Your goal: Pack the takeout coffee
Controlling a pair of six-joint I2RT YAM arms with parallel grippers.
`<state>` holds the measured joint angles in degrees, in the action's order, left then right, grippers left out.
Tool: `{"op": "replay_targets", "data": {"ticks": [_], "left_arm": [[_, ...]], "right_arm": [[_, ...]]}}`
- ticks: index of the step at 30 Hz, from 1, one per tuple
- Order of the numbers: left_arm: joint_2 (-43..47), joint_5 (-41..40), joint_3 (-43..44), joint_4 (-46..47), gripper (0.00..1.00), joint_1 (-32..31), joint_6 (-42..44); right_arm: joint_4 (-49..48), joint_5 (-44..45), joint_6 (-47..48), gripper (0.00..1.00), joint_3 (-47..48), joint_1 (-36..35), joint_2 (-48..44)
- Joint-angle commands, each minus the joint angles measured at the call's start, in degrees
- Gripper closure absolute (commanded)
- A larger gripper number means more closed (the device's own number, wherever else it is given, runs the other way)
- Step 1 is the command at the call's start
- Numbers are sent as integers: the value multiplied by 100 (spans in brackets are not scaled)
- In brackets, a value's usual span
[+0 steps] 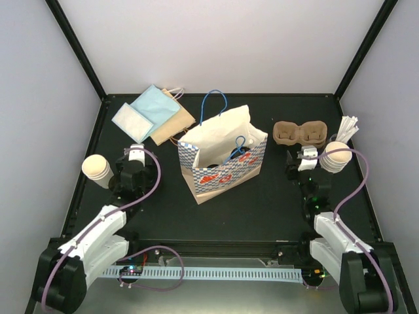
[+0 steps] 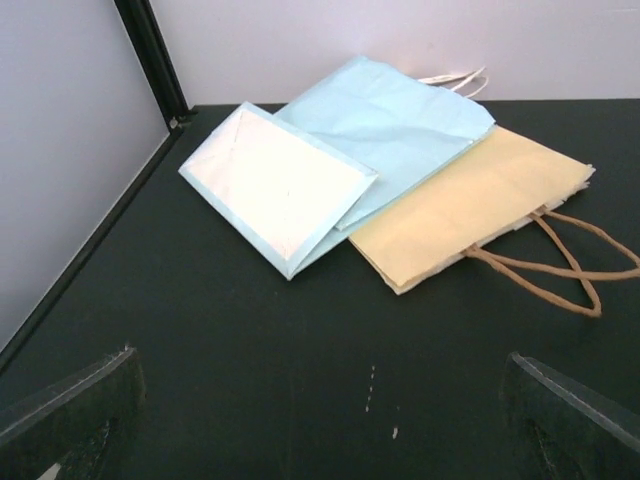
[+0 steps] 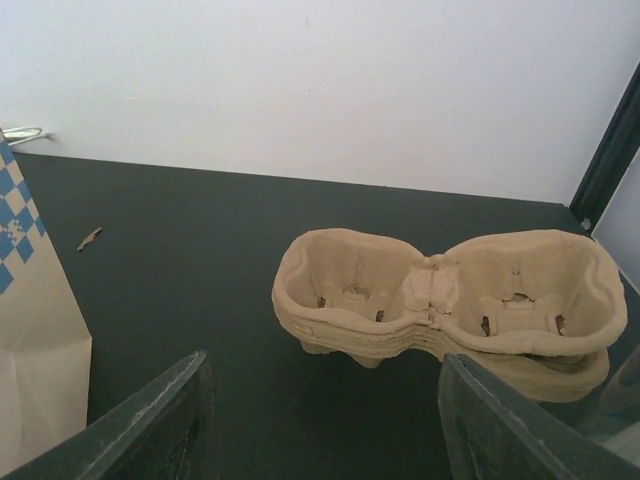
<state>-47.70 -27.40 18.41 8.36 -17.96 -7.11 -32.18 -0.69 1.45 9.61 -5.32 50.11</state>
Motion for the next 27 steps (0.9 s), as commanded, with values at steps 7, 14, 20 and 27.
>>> {"op": "replay_targets", "data": {"ticks": [7,14,20,27], "left_arm": [[-577,1145,-370,2098,1,1033,466],[-1175,1392,-549,3033,1,1165,670],[-1779,1504,-220,3182,1,1206,747],[-2480,2159,338,3235,3,1431,1043]], "right_arm": [[-2735,-229,375,36,-174,93,1619],[-4365,228,320,30,-143,102,3141],[-2923,802,0,0,470,146,2971],[-3004,838,-23,0,456,155,3008]]}}
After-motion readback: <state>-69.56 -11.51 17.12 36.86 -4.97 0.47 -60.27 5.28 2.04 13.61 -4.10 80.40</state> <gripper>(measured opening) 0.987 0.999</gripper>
